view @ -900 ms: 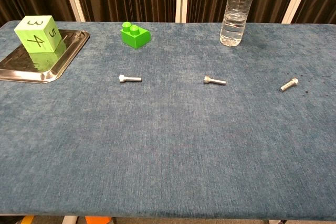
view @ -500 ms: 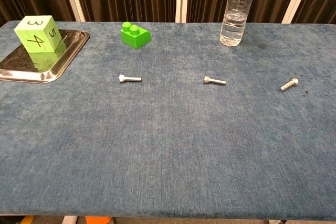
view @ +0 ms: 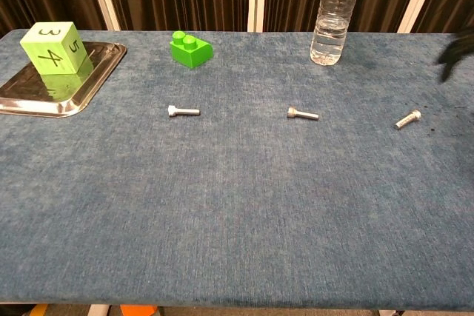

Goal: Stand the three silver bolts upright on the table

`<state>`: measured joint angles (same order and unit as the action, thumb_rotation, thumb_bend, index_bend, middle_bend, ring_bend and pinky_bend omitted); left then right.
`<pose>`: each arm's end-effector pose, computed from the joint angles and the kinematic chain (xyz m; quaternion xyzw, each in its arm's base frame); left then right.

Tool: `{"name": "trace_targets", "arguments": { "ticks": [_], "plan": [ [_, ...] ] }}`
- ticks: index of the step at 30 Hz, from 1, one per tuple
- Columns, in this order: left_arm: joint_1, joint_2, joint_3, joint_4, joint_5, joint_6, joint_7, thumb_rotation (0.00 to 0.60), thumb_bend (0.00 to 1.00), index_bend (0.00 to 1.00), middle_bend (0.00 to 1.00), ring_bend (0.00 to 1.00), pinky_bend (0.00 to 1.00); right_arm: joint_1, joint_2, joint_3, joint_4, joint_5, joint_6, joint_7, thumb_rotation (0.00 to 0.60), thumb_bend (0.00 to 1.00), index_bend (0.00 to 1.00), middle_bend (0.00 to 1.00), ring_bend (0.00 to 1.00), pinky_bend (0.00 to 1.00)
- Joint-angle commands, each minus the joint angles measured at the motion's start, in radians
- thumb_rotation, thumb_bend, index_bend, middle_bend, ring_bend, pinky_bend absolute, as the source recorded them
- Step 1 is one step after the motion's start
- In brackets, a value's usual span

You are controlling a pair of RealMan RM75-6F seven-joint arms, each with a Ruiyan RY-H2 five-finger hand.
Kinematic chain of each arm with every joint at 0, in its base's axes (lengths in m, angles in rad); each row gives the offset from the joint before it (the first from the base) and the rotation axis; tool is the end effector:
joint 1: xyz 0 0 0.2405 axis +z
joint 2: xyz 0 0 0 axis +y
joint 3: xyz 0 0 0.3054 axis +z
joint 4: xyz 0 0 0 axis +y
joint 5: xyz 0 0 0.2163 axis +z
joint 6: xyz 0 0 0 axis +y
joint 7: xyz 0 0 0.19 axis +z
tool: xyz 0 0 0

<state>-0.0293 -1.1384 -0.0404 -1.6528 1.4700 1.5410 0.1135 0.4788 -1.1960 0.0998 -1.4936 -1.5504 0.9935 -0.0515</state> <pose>-0.3622 0.2085 0.1737 -0.5765 -0.3823 -0.3631 0.6243 -0.2856 -0.3625 0.0821 0.7730 -0.3228 0.3214 0.4417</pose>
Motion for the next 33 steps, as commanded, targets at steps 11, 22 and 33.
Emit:
{"name": "trace_targets", "arguments": {
  "ticks": [11,22,33],
  "plan": [
    [-0.002,-0.001,-0.002,0.002,-0.017,-0.018,-0.014,0.6,0.19,0.28,0.17,0.01,0.0,0.119,-0.243,-0.001,0.296,0.062,-0.102,-0.172,0.6,0.22,0.43,0.2,0.0,0.0],
    [0.007,-0.001,0.004,0.007,-0.02,-0.019,-0.038,0.6,0.18,0.28,0.17,0.01,0.0,0.125,-0.301,-0.032,0.381,0.055,-0.08,-0.116,0.6,0.27,0.48,0.22,0.0,0.0],
    [0.009,-0.002,0.005,0.014,-0.019,-0.022,-0.054,0.6,0.18,0.28,0.17,0.01,0.0,0.119,-0.337,-0.051,0.428,0.05,-0.048,-0.084,0.6,0.32,0.51,0.23,0.0,0.0]
  ]
}}
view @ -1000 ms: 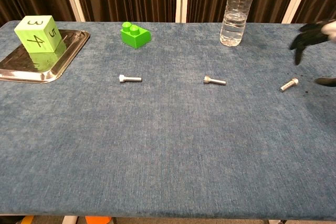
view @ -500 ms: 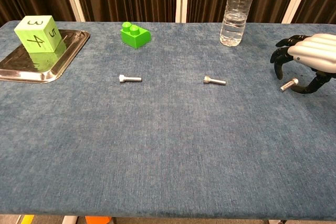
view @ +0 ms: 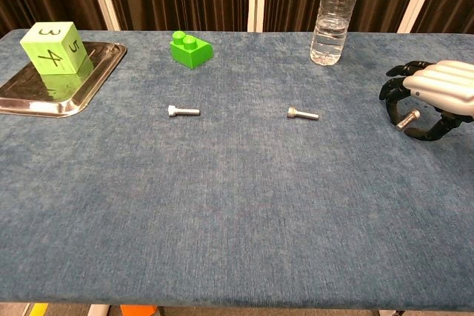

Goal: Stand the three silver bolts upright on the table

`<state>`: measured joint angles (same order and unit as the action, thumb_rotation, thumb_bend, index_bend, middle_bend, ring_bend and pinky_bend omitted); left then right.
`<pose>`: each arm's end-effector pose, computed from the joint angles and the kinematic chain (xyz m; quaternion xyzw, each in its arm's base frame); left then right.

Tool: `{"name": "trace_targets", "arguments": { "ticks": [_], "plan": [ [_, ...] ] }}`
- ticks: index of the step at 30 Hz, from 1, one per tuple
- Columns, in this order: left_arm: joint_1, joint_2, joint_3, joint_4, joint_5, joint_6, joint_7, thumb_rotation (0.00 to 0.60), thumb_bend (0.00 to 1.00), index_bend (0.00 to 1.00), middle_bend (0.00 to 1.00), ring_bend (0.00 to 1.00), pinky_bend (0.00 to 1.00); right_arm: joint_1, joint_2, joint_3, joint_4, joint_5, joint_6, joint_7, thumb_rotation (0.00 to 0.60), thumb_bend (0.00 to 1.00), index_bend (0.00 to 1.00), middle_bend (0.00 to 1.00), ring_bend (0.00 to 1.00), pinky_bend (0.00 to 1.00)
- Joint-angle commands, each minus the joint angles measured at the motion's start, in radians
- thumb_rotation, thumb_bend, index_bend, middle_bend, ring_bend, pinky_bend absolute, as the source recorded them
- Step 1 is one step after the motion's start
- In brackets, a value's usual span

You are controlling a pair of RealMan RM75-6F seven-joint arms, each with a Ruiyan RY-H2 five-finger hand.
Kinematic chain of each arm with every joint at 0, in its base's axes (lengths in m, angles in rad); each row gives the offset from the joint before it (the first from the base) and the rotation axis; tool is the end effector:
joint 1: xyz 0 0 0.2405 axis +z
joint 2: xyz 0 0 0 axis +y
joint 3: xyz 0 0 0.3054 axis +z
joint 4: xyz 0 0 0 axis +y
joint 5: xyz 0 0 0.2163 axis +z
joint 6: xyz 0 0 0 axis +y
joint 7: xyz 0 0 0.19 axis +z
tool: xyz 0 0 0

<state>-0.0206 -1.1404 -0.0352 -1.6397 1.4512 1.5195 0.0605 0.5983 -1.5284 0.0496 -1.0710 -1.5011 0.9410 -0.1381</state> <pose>-0.3717 0.2040 0.1706 -0.5659 -0.4084 -0.3623 0.6178 -0.3053 -0.4102 -0.0142 0.8052 -0.2628 0.2614 0.4628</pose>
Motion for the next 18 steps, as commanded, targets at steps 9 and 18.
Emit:
{"name": "trace_targets", "arguments": {
  "ticks": [9,18],
  "plan": [
    [0.004,0.001,0.001,0.005,0.002,0.002,-0.013,0.6,0.18,0.28,0.17,0.01,0.0,-0.017,0.006,0.018,-0.016,0.025,0.048,0.06,0.6,0.36,0.55,0.25,0.0,0.0],
    [0.002,0.0,0.002,0.006,0.003,-0.004,-0.008,0.6,0.18,0.28,0.17,0.01,0.0,-0.043,0.04,0.057,-0.038,0.096,0.052,0.205,0.6,0.36,0.55,0.25,0.0,0.0]
  ]
}}
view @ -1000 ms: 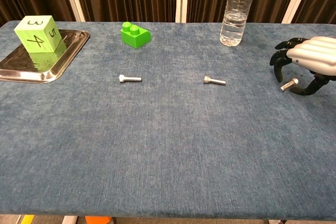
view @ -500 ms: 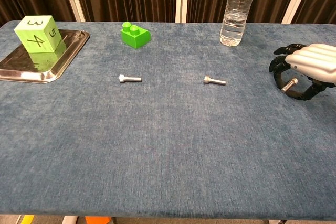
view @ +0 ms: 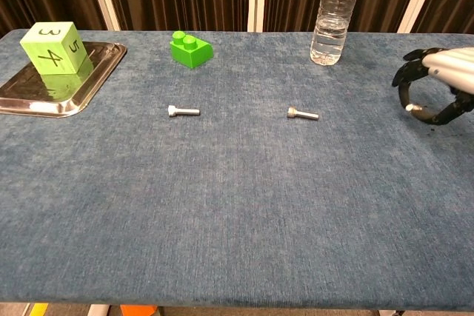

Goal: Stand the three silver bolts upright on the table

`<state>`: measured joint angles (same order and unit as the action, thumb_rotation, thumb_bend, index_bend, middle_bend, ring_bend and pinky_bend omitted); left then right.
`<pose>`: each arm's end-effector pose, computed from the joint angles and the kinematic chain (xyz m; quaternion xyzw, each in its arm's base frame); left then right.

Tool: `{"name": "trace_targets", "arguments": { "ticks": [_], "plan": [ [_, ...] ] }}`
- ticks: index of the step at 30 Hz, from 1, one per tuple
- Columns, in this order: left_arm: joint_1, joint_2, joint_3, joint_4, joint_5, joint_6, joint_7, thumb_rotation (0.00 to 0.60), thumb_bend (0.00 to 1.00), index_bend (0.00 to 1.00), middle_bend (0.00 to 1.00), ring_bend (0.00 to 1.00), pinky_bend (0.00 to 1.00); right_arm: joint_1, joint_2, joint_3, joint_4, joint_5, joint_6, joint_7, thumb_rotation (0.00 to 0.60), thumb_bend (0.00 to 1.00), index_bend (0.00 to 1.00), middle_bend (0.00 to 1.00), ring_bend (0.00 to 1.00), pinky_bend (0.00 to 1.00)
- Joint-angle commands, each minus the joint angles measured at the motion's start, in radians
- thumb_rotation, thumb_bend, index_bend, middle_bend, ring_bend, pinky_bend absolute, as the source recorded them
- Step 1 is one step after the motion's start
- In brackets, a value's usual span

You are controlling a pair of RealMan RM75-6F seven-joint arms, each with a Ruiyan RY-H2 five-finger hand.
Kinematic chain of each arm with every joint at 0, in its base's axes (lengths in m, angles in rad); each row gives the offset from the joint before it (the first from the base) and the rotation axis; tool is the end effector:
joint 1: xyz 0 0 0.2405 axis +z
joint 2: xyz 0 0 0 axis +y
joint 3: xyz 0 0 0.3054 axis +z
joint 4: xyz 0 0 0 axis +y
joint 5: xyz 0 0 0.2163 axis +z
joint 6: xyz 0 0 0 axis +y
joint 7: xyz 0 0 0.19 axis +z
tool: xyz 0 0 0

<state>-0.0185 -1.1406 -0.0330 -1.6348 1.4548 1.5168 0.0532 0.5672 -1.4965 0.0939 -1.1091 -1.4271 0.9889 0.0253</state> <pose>-0.3729 0.2028 0.1700 -0.5669 -0.4102 -0.3618 0.6160 -0.3125 -0.4153 0.0149 0.7359 -0.3529 0.3275 0.4761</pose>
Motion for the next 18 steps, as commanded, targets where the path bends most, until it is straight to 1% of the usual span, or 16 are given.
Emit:
{"name": "trace_targets", "arguments": {
  "ticks": [1,7,9,18],
  "plan": [
    [-0.001,0.001,0.0,0.0,-0.001,-0.003,0.0,0.6,0.18,0.28,0.17,0.01,0.0,-0.014,0.009,0.016,0.003,0.027,0.004,0.059,0.6,0.36,0.55,0.25,0.0,0.0],
    [-0.006,0.006,0.0,-0.014,-0.004,-0.013,0.015,0.6,0.18,0.28,0.17,0.01,0.0,-0.02,0.005,0.029,0.033,0.046,-0.004,0.151,0.6,0.36,0.55,0.24,0.0,0.0],
    [-0.006,0.007,0.0,-0.017,-0.006,-0.014,0.019,0.6,0.17,0.28,0.17,0.01,0.0,-0.019,0.009,0.033,0.027,0.056,-0.026,0.212,0.6,0.36,0.56,0.24,0.0,0.0],
    [-0.008,0.009,0.0,-0.022,-0.012,-0.022,0.023,0.6,0.17,0.28,0.17,0.01,0.0,-0.001,0.021,0.044,0.032,0.076,-0.115,0.402,0.6,0.36,0.52,0.23,0.0,0.0]
  ]
}}
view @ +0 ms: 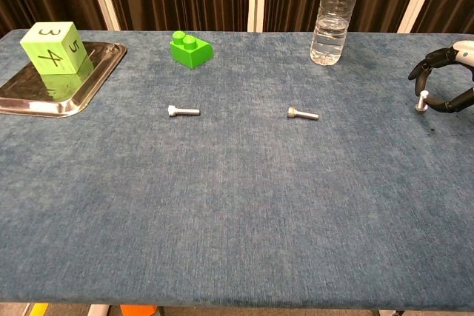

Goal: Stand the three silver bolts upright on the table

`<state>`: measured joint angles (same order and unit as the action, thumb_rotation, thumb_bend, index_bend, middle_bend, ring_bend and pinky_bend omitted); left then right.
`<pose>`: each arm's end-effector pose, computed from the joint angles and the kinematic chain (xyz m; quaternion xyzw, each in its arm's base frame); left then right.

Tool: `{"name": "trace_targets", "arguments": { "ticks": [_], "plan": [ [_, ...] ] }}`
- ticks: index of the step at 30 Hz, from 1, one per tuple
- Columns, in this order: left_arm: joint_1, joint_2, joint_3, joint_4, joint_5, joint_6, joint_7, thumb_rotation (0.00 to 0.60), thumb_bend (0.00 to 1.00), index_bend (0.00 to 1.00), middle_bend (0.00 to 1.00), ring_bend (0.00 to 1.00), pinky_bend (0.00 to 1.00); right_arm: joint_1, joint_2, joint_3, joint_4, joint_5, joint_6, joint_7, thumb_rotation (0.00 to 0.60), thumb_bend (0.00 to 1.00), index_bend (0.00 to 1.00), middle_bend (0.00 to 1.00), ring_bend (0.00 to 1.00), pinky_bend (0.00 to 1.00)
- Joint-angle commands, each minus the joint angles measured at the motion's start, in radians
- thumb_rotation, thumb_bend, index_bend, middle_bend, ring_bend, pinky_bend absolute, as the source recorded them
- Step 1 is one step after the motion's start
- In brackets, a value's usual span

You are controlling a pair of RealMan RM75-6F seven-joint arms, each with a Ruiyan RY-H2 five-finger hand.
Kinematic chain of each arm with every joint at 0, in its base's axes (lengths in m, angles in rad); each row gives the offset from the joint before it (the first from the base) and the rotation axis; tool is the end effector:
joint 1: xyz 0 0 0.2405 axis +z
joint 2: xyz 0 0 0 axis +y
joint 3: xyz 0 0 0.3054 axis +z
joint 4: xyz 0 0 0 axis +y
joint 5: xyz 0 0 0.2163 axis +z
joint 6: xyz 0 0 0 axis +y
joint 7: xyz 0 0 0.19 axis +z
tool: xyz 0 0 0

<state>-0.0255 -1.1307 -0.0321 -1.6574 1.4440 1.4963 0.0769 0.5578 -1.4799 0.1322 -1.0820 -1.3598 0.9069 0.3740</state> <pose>-0.3708 0.2048 0.1683 -0.5721 -0.4139 -0.3524 0.6141 -0.3373 -0.4248 0.0281 0.6368 -0.5045 0.3817 0.4408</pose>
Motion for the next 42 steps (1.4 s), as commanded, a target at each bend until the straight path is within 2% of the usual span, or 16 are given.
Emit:
{"name": "trace_targets", "arguments": {
  "ticks": [1,16,23,28,32,37,42],
  "plan": [
    [-0.001,-0.001,-0.001,0.001,-0.002,-0.002,0.0,0.6,0.17,0.28,0.17,0.01,0.0,0.01,0.004,0.007,0.009,0.008,-0.037,0.063,0.6,0.36,0.52,0.23,0.0,0.0],
    [0.0,-0.003,0.001,0.005,-0.003,-0.003,-0.006,0.6,0.17,0.28,0.17,0.01,0.0,0.017,-0.003,0.004,0.036,0.006,-0.046,0.079,0.6,0.36,0.43,0.22,0.0,0.0],
    [-0.003,-0.003,-0.004,0.017,0.02,0.014,-0.011,0.6,0.17,0.28,0.17,0.01,0.0,-0.002,0.051,-0.004,-0.038,-0.034,0.031,0.037,0.6,0.36,0.35,0.2,0.0,0.0],
    [-0.036,0.019,-0.016,0.006,0.051,-0.005,-0.001,0.6,0.17,0.28,0.17,0.01,0.0,-0.034,0.134,0.0,-0.167,-0.051,0.116,-0.026,0.6,0.35,0.33,0.2,0.0,0.0],
    [-0.056,0.027,-0.024,-0.015,0.054,-0.02,0.02,0.6,0.16,0.28,0.17,0.01,0.0,-0.031,0.152,0.0,-0.246,-0.043,0.114,-0.096,0.6,0.27,0.33,0.2,0.0,0.0],
    [-0.06,0.027,-0.019,-0.032,0.054,-0.027,0.032,0.6,0.16,0.28,0.17,0.01,0.0,0.01,0.101,0.022,-0.296,0.015,0.062,-0.214,0.6,0.19,0.34,0.21,0.0,0.0],
    [-0.056,0.026,-0.014,-0.033,0.053,-0.021,0.032,0.6,0.16,0.28,0.17,0.01,0.0,0.058,0.01,0.053,-0.296,0.111,0.021,-0.356,0.6,0.17,0.4,0.22,0.0,0.0]
  ]
}}
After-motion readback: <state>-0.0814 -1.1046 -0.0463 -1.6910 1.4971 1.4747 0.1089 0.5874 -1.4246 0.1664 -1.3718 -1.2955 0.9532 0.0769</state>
